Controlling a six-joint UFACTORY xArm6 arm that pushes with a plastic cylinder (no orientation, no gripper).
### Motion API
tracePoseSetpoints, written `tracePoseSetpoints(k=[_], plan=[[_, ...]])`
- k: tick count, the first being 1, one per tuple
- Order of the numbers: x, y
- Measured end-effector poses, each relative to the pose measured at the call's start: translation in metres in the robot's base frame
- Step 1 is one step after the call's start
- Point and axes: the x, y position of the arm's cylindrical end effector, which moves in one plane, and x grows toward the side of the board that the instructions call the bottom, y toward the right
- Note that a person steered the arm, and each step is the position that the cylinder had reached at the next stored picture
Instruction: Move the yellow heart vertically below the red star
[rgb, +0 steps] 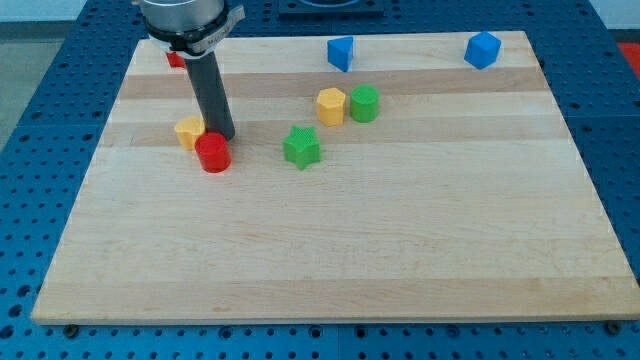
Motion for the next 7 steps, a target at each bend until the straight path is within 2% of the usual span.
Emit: tracePoseSetpoints(k=[1,5,7], plan=[[0.003,-0.022],[0.045,-0.044],[0.045,-0.069]])
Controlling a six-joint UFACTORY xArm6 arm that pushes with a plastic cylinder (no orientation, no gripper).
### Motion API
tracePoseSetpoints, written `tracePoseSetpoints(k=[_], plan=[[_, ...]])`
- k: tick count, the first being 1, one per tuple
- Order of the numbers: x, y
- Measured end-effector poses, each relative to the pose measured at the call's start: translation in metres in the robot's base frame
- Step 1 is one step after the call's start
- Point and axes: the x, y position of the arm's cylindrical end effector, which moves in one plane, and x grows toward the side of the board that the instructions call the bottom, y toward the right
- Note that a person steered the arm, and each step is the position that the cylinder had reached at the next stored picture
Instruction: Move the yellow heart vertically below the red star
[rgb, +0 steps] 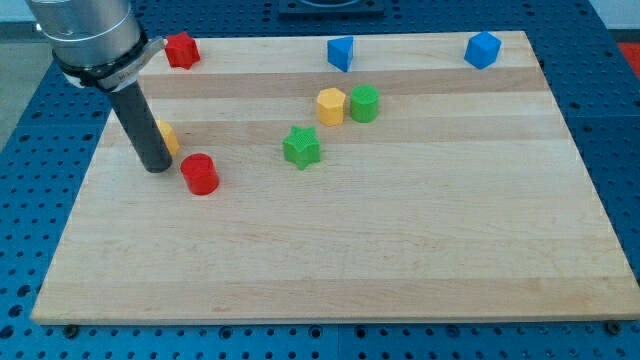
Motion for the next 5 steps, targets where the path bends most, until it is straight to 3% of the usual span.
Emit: tracePoseSetpoints(k=[5], plan=[[0.000,-0.012]])
